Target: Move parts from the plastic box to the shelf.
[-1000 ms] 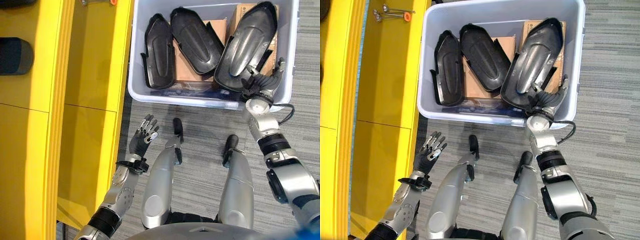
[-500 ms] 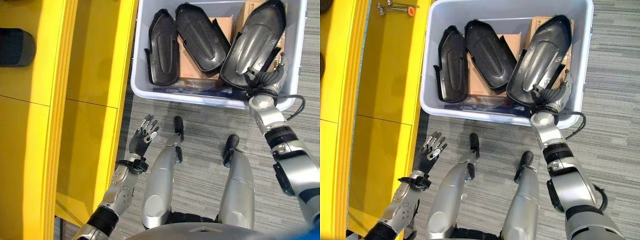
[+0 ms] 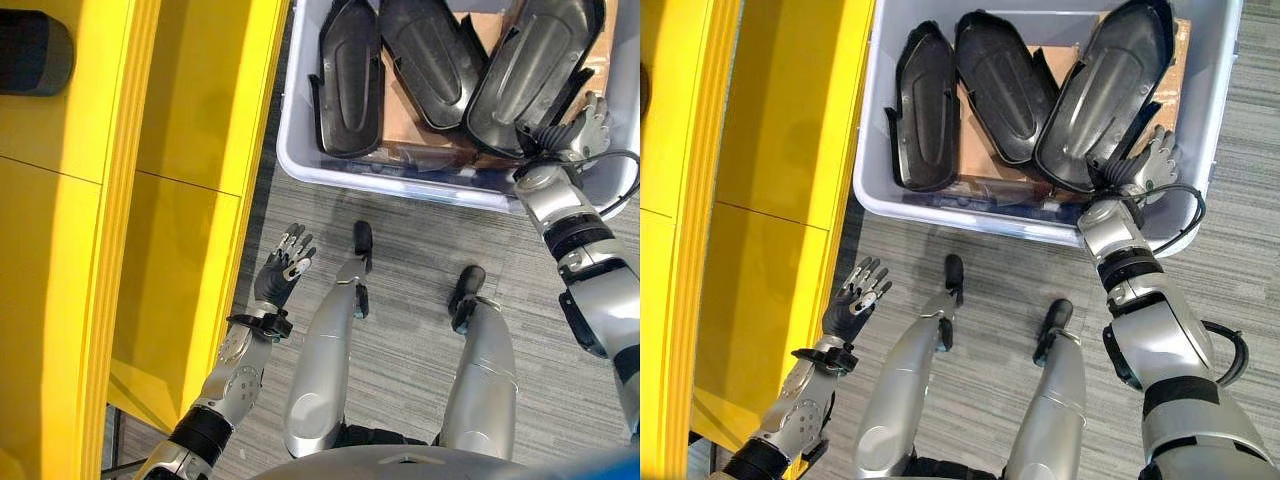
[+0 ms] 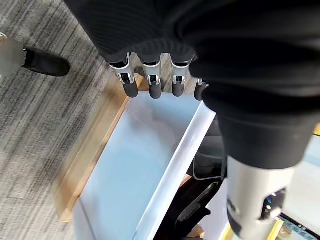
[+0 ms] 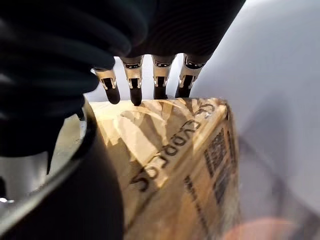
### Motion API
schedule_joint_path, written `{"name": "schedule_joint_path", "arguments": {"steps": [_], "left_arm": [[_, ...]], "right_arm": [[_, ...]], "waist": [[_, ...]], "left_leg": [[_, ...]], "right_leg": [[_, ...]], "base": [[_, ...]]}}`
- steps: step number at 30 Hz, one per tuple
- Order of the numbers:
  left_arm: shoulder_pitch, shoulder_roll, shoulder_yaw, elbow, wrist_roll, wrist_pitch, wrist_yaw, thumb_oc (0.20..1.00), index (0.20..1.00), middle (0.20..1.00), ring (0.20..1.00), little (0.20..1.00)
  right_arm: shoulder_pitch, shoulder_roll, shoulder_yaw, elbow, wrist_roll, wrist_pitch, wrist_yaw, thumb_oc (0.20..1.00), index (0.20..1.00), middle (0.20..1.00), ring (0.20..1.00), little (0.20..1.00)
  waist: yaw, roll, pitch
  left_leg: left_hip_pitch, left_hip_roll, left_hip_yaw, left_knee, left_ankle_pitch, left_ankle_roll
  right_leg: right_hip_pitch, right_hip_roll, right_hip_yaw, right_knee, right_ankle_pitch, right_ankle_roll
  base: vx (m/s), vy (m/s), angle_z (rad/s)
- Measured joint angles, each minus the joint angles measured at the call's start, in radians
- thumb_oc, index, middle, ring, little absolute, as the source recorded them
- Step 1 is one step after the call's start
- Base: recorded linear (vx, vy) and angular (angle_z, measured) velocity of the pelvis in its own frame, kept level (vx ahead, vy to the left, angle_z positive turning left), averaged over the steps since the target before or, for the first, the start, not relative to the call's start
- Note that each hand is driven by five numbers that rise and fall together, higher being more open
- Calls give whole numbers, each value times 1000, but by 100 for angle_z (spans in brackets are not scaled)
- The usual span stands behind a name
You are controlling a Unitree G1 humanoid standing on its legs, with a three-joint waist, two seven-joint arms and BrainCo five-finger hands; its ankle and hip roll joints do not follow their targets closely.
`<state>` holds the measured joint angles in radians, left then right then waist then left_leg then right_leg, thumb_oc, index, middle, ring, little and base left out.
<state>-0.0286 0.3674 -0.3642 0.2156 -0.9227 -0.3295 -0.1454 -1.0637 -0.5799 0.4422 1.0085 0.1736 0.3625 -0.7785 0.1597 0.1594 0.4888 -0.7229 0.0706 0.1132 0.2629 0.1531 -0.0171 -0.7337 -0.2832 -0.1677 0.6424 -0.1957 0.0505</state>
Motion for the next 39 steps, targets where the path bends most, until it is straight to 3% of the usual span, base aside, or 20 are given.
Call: {"name": "schedule_joint_path", "arguments": {"steps": [1,2,9,18,27,32,39], "left_arm": [[0,0,0,-1,0,0,0,1000,1000,1000,1000,1000],[0,1,-1,-3,0,0,0,1000,1000,1000,1000,1000],[-1,7,-3,-7,0,0,3,1000,1000,1000,1000,1000],[-1,21,-10,-8,2,1,1,1000,1000,1000,1000,1000],[3,59,-9,-10,2,14,-6,1000,1000,1000,1000,1000],[15,73,-6,-31,3,21,-9,1000,1000,1000,1000,1000],[48,72,59,-37,12,41,-10,1000,1000,1000,1000,1000]], "right_arm": [[-1,-2,0,5,13,-2,0,922,922,922,922,922],[-1,-4,0,14,24,-10,0,200,200,200,200,200],[-35,-38,-7,83,55,-23,43,200,200,200,200,200],[-46,-56,31,124,1,15,147,200,200,200,200,200],[13,-45,2,147,14,19,174,200,200,200,200,200],[83,-13,-38,145,96,-90,182,200,200,200,200,200],[208,3,-118,-128,68,-281,147,200,200,200,200,200]], "waist": [[1,-1,-6],[1,-5,-19],[11,-25,-31],[16,-24,-32],[21,-16,-37],[14,-12,-40],[-17,-13,-39]], "left_leg": [[-7,0,-3,2,0,0],[-22,0,-10,4,0,0],[-25,1,-16,8,0,0],[14,9,-15,1,2,-2],[87,8,-17,-19,2,-2],[174,9,-10,-55,5,-2],[393,16,31,-156,15,-7]], "right_leg": [[-3,0,-4,0,0,1],[-12,0,-9,-1,-1,1],[-8,2,-16,-1,1,0],[34,4,-29,-7,-2,-2],[106,5,-31,-18,-8,0],[186,12,-30,-55,-4,3],[382,38,-9,-169,26,29]], "base": [[-6,-13,8],[-3,-15,8],[-3,-39,2],[2,-41,0],[-1,-80,1],[-4,-92,-7],[5,-85,-17]]}}
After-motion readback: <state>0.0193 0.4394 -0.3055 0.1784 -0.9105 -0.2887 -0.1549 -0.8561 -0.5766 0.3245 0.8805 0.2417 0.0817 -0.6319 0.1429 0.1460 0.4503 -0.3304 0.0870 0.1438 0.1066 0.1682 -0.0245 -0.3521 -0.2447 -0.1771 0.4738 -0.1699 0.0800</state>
